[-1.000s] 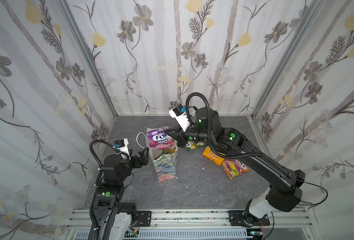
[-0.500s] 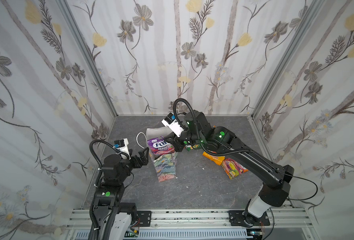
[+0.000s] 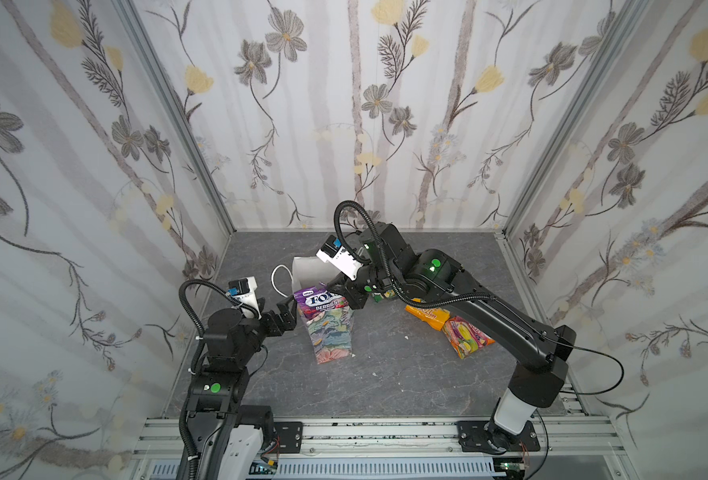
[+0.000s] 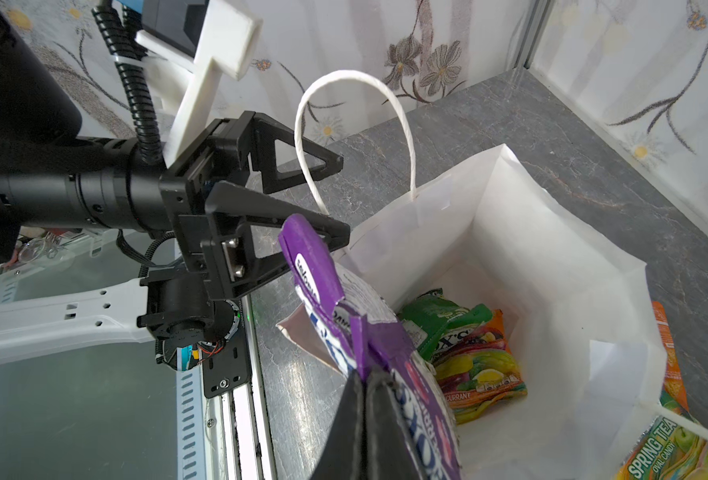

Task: Place the snacks into the paper bag
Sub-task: 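Carry the purple packet with the right gripper over the bag opening, then lower the purple packet into the bag and open the right gripper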

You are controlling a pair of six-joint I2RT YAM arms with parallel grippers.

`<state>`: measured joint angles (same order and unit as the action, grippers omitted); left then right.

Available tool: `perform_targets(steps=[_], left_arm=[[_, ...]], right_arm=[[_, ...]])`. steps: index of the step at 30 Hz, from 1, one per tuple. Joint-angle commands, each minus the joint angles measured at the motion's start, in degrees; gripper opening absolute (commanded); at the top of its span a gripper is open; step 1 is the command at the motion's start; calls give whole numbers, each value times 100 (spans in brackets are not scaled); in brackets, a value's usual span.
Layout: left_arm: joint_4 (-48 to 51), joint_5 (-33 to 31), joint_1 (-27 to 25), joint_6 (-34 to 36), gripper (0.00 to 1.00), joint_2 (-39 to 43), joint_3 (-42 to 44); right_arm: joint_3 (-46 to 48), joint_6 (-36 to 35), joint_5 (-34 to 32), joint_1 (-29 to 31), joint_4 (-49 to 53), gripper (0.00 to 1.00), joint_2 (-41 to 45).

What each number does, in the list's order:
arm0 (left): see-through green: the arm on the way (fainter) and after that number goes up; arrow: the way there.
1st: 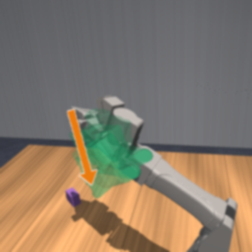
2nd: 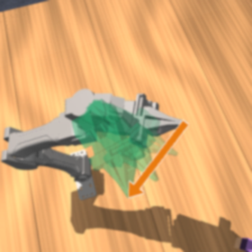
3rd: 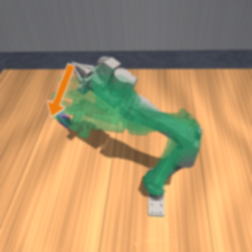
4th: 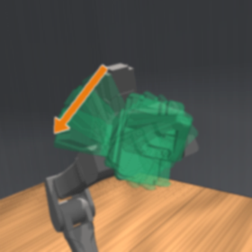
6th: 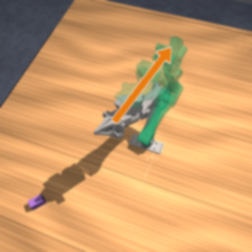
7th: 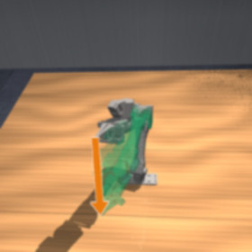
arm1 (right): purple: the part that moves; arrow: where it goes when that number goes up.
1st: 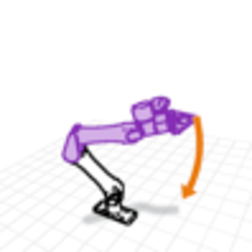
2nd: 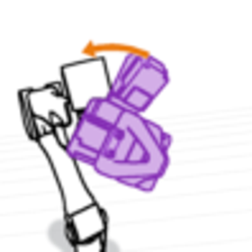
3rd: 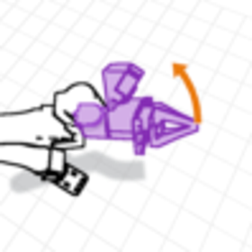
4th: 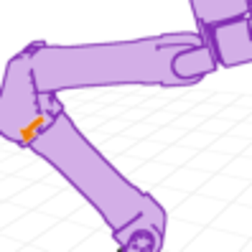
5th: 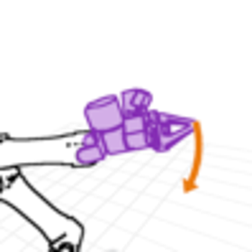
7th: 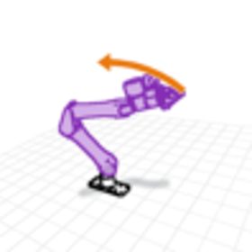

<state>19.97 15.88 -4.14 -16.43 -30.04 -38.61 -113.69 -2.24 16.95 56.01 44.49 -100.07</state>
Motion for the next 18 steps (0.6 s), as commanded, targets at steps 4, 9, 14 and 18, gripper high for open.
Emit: perform_targets(steps=[4, 9, 14, 18], left_arm=[[-108, -15, 0, 34, 100, -4, 16], [-107, -17, 1, 34, 100, -2, 12], [-107, -23, -6, 35, 100, 7, 11], [-109, -23, 0, 34, 100, 7, 17]], right_arm=[[-74, -265, -43, 7, 18, 0, -43], [-74, -277, -98, 7, 7, 0, -186], [-74, -276, -186, 7, -45, 0, -271], [-74, -279, -205, 11, -54, 5, -286]])
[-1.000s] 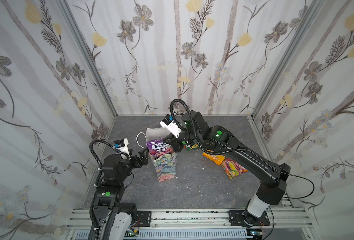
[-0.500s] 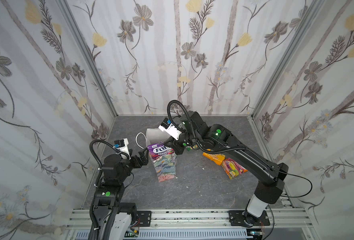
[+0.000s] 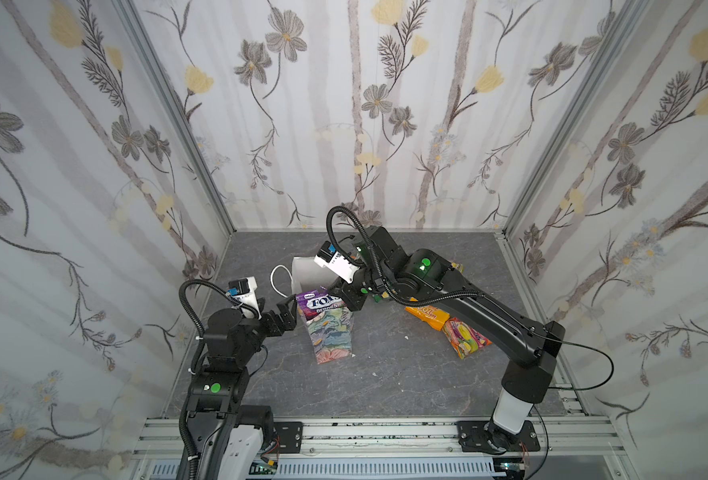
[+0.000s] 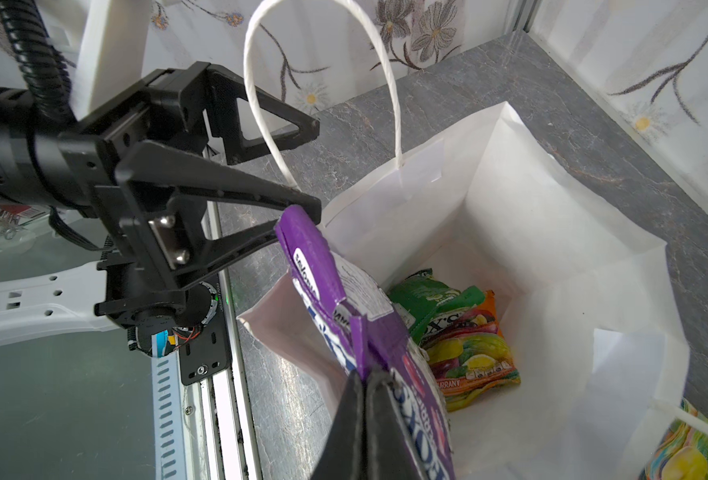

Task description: Place the snacks into the paper bag

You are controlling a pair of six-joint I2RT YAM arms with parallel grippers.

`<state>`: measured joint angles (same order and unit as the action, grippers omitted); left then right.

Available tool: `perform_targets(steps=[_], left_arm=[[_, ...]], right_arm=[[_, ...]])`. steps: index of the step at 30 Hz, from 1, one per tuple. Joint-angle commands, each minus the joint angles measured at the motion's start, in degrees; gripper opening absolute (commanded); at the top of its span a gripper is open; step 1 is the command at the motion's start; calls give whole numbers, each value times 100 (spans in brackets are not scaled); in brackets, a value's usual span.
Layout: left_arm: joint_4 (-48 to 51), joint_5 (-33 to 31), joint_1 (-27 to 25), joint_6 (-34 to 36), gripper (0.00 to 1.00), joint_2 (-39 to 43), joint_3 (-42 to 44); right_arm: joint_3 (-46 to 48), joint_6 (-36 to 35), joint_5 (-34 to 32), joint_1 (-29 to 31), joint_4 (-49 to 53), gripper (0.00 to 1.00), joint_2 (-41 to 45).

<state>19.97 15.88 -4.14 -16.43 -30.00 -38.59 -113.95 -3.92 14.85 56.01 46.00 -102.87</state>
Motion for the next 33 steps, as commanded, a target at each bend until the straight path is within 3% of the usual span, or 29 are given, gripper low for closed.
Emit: perform_targets(steps=[1, 3, 5, 10, 21, 24, 26, 30, 33], left_arm=[[-107, -23, 0, 34, 100, 3, 17], [-108, -15, -1, 34, 100, -6, 19], [-111, -16, -2, 34, 100, -6, 14], [-116, -15, -5, 33, 100, -8, 22], [-126, -6, 0, 34, 100, -6, 19], [-142, 98, 0, 60, 98, -15, 18], [-134, 100, -4, 61, 97, -15, 14], [-137, 82, -1, 61, 96, 10, 14], [-138, 73, 3, 61, 95, 18, 10]], right_arm=[[-53, -114, -7, 9, -217, 6, 3], [-48, -110, -31, 7, -249, 12, 14], [-49, -116, -66, 7, -266, 25, 28], [-48, -108, -88, 7, -284, 33, 52], [-48, -28, -120, 7, -370, 35, 170], [-53, -180, -254, 83, -109, 47, 104], [-48, -211, -748, 199, 69, 50, 101], [7, 676, -2428, 260, -56, 48, 536], [691, 1077, -2977, 296, -498, 56, 1096]])
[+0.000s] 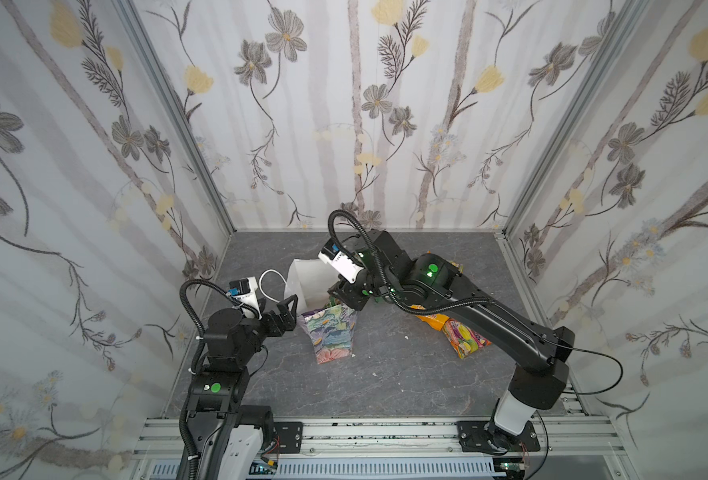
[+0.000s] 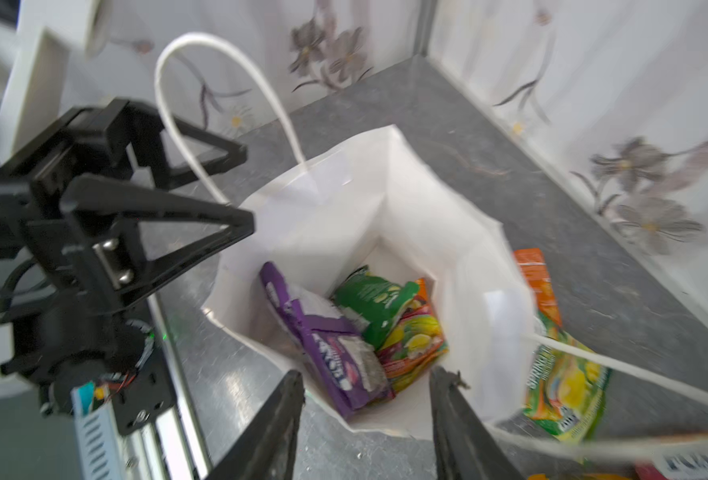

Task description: Place the snacks into the paper bag

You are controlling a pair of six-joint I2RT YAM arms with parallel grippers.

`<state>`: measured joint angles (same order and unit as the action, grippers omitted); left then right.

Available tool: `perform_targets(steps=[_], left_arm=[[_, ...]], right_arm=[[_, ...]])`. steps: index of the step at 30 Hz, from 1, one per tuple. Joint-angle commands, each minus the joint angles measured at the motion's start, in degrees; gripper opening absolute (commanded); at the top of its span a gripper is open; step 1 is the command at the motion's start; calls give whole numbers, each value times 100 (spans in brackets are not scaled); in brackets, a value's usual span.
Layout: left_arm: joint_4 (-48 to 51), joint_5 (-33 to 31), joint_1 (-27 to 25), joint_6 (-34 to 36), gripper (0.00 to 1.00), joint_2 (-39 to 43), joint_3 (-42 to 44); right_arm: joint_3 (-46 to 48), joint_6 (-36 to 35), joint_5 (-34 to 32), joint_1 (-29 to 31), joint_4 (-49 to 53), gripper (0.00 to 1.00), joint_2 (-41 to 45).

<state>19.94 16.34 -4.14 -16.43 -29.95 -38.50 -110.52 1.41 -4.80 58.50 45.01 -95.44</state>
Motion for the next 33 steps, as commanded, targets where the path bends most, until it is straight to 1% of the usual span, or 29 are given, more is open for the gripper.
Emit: perform_targets(steps=[1, 5, 8, 12, 15, 18, 22, 23, 25, 26, 28, 29, 31, 33], left_arm=[[-136, 28, -2, 61, 95, 16, 1], [-145, 45, -3, 61, 94, 19, 6], [-149, 58, -4, 63, 93, 0, 13], [-132, 46, -5, 69, 93, 7, 1], [-123, 36, -4, 69, 93, 34, 0], [-122, 34, -2, 69, 94, 42, 1], [-125, 40, -7, 78, 94, 51, 0], [-122, 34, -2, 78, 94, 57, 2], [-122, 36, 1, 78, 94, 69, 4], [-122, 28, 1, 78, 94, 77, 2], [-122, 27, 0, 78, 95, 78, 6], [-123, 25, -2, 72, 96, 83, 5], [-117, 9, -4, 69, 98, 86, 5], [-114, 4, -4, 69, 98, 82, 7]], right_arm=[[680, 637, -1078, 56, -584, 58, 670], [1893, 1017, -1302, 47, -1429, 65, 1424], [2489, 1211, -1122, 39, -1898, 75, 1642], [2800, 1383, -941, 39, -2203, 77, 1509], [2852, 1485, -1063, 7, -2295, 78, 1289], [2792, 1577, -1241, -76, -2313, 76, 1080], [2613, 1559, -1170, -197, -2322, 57, 862], [2529, 1515, -1118, -207, -2327, 47, 799], [2382, 1474, -1006, -205, -2310, 30, 709], [2293, 1451, -932, -199, -2300, 24, 654], [2096, 1374, -736, -175, -2262, 3, 554], [1999, 1294, -588, -142, -2244, 0, 516], [1841, 1150, -321, -34, -2286, 0, 496], [1789, 1089, -23, 71, -2450, 0, 571]])
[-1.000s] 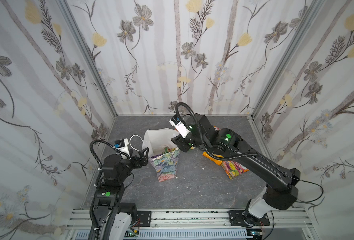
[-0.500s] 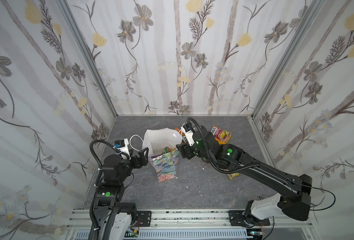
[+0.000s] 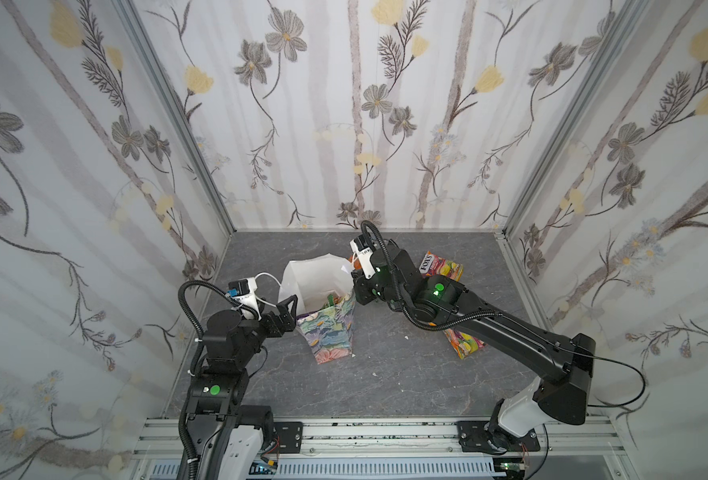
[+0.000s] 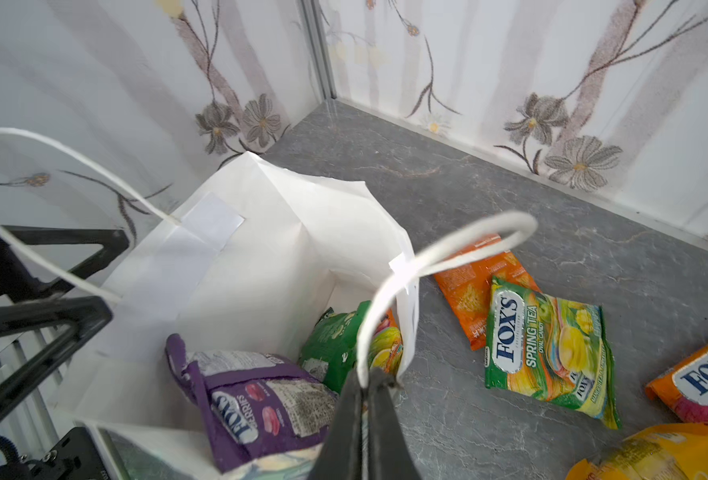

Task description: Place the snacks into the paper bag

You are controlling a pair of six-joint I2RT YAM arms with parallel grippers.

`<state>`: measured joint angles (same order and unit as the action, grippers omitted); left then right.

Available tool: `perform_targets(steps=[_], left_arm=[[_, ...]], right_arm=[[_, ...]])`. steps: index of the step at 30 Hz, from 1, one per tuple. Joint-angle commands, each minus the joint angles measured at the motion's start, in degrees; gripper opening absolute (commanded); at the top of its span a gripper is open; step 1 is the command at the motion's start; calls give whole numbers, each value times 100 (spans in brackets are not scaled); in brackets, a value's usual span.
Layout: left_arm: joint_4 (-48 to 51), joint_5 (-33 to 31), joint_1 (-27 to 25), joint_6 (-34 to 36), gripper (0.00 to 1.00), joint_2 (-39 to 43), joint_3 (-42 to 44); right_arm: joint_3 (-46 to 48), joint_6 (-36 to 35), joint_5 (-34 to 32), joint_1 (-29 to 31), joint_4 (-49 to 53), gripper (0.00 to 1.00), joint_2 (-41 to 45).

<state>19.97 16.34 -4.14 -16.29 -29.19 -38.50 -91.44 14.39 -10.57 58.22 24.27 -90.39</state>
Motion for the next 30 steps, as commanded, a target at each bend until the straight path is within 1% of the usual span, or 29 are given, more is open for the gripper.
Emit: perform_targets(steps=[1, 3, 8, 12, 16, 18, 20, 22, 25, 30], left_arm=[[-116, 9, -5, 56, 98, 1, 9], [-120, 6, -6, 56, 98, 10, 8], [-107, -1, -1, 56, 98, 18, 0], [-120, -26, -3, 50, 98, 53, -4], [-50, -60, -1, -4, 100, 70, -151], [322, -213, 1, -153, 99, -175, -685], [990, -283, -4, -137, 96, -609, -1379], [1402, -154, -6, -110, 94, -936, -1737], [2005, 130, 5, -5, 91, -1269, -1984], [2831, 10, -1, 91, 89, -1483, -2169]], right_arm=[[-105, -204, 698, 125, -485, 0, 127], [-2, -185, 880, 129, -673, 0, 249], [495, 8, 347, 38, -670, 0, 469], [1091, 380, 431, -182, -829, 0, 882], [1303, 336, 617, -205, -955, 0, 1063], [1274, 301, 661, -205, -929, 0, 1026], [1253, 275, 648, -197, -924, 0, 989], [1251, 253, 574, -180, -950, 0, 972], [1256, 209, 449, -146, -943, 0, 970], [1281, 178, 334, -107, -882, 0, 999]])
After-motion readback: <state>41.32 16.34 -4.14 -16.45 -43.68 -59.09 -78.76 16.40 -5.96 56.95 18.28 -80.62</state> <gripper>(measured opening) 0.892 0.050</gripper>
